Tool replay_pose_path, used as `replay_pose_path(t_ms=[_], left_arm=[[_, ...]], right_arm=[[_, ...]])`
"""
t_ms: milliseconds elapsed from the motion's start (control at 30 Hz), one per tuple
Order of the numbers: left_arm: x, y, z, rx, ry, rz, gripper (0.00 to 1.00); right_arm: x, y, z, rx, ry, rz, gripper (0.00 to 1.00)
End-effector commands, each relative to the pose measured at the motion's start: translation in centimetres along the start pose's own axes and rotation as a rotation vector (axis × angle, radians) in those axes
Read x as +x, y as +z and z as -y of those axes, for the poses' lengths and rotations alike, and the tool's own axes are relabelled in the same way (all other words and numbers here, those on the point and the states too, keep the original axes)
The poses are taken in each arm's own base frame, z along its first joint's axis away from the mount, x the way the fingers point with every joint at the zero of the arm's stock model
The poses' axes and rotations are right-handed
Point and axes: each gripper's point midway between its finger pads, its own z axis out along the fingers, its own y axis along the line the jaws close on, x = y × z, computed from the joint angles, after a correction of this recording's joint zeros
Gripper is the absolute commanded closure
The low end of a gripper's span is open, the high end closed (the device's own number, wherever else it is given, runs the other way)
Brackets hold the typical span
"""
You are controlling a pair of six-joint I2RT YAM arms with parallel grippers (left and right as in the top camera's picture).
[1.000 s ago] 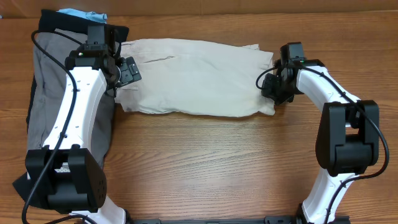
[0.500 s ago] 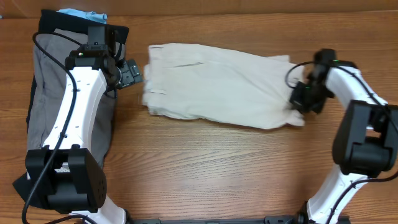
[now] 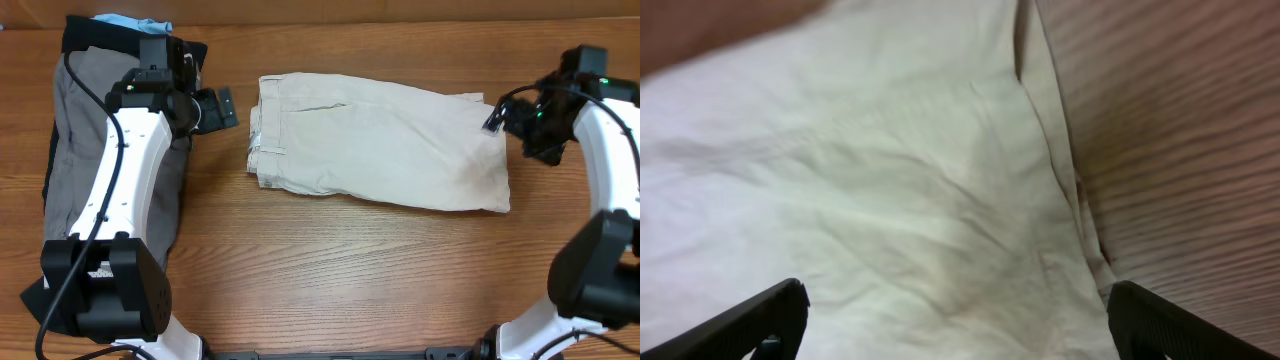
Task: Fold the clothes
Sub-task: 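Grasp the left end of the folded shorts with the left gripper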
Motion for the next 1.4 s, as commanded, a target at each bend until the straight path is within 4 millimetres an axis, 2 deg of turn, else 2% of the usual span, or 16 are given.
replay_pose_path(t_ms=[0, 200, 367, 567, 733, 967, 1100, 1167, 1200, 1233, 1333, 1367], left_arm=[[1.1, 0.9, 1.3, 0.082, 0.127, -0.023, 0.0], [2.2, 5.0, 2.4, 0.159, 0.314, -0.08, 0.0], [3.2, 8.6, 3.2, 0.194, 0.356, -0.117, 0.0], [3.6, 10.3, 5.4, 0.264, 0.385, -0.109, 0.0], [4.0, 11.5, 6.2, 0.272, 0.402, -0.114, 0.0], [7.7, 14.5, 6.2, 0.269, 0.383, -0.241, 0.0], [8.6, 15.2, 5.9, 0.259, 0.331, -0.279, 0.02], [8.6, 15.2, 6.0, 0.255, 0.303, -0.283, 0.1], [8.7, 15.2, 6.1, 0.255, 0.298, -0.284, 0.18], [8.8, 15.1, 6.3, 0.264, 0.296, -0.287, 0.32], [9.1, 15.0, 6.5, 0.265, 0.266, -0.305, 0.91], [9.2, 15.0, 6.4, 0.252, 0.218, -0.316, 0.96]], right_arm=[[-0.5, -1.8, -1.0, -0.022, -0.034, 0.047, 0.01], [0.0, -1.5, -2.1, -0.027, -0.071, 0.033, 0.01], [0.6, -1.2, -3.3, -0.033, -0.102, 0.022, 0.0], [1.0, -1.1, -3.8, -0.035, -0.116, 0.013, 0.0], [1.2, -1.1, -3.8, -0.033, -0.115, 0.004, 0.0], [1.6, -1.1, -3.6, -0.028, -0.111, -0.013, 0.0], [1.8, -1.1, -3.6, -0.027, -0.109, -0.019, 0.0], [1.8, -1.1, -3.6, -0.027, -0.109, -0.02, 0.0], [1.8, -1.1, -3.6, -0.027, -0.109, -0.021, 0.0], [1.8, -1.1, -3.6, -0.026, -0.109, -0.022, 0.0], [1.9, -1.1, -3.8, -0.038, -0.109, -0.025, 0.0], [2.0, -1.1, -4.0, -0.049, -0.109, -0.028, 0.0]])
